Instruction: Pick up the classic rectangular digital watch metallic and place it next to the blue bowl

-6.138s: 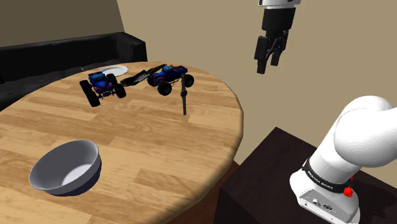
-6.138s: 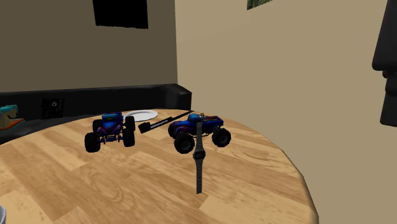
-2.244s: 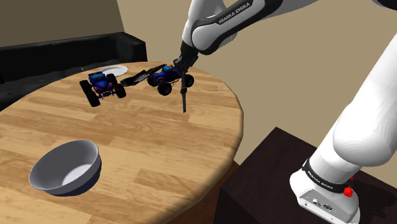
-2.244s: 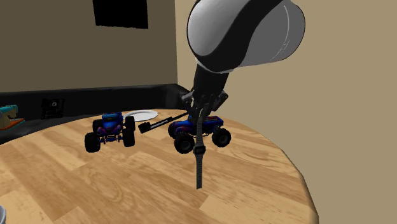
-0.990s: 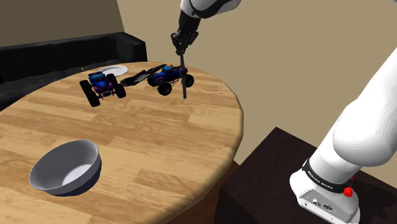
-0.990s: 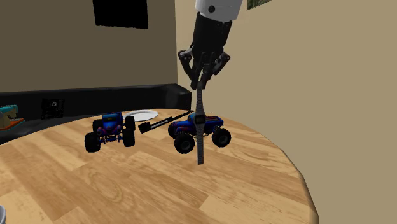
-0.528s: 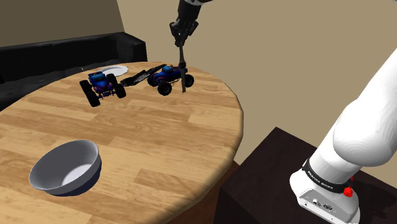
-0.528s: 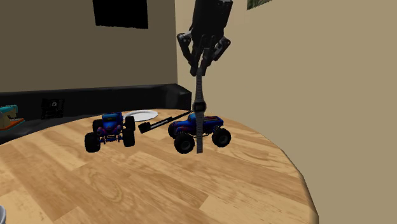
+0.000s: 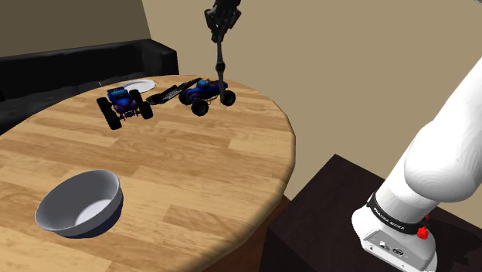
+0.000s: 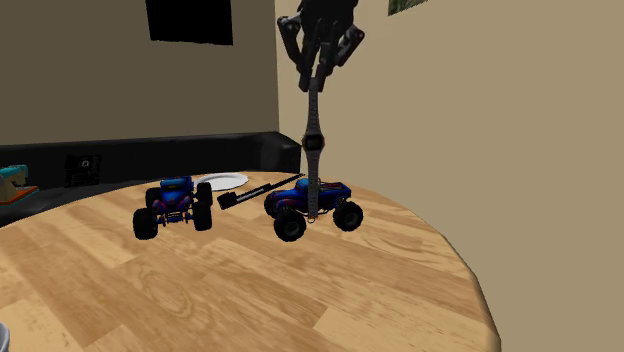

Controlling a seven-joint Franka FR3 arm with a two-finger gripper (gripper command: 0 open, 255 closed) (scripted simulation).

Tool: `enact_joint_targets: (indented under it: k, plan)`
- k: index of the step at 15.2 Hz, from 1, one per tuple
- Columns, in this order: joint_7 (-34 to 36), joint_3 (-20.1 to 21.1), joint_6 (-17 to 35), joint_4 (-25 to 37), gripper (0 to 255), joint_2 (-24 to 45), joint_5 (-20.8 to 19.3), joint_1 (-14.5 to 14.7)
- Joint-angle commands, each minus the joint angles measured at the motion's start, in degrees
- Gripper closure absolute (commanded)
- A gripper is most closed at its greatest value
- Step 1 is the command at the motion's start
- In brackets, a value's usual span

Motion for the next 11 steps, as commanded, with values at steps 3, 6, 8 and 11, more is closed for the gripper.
enact_joint_targets:
  k: [3, 6, 8, 11]
  plan:
    - [-0.01, 0.04, -3.17, 3.52, 255, 0.39, -0.05, 0.03]
    - [-0.02, 0.07, -5.62, 6.48, 255, 0.91, -0.12, 0.06]
    - [-0.02, 0.10, -7.28, 8.56, 255, 1.33, -0.18, 0.09]
    - [-0.01, 0.15, -9.83, 11.87, 255, 2.10, -0.31, 0.14]
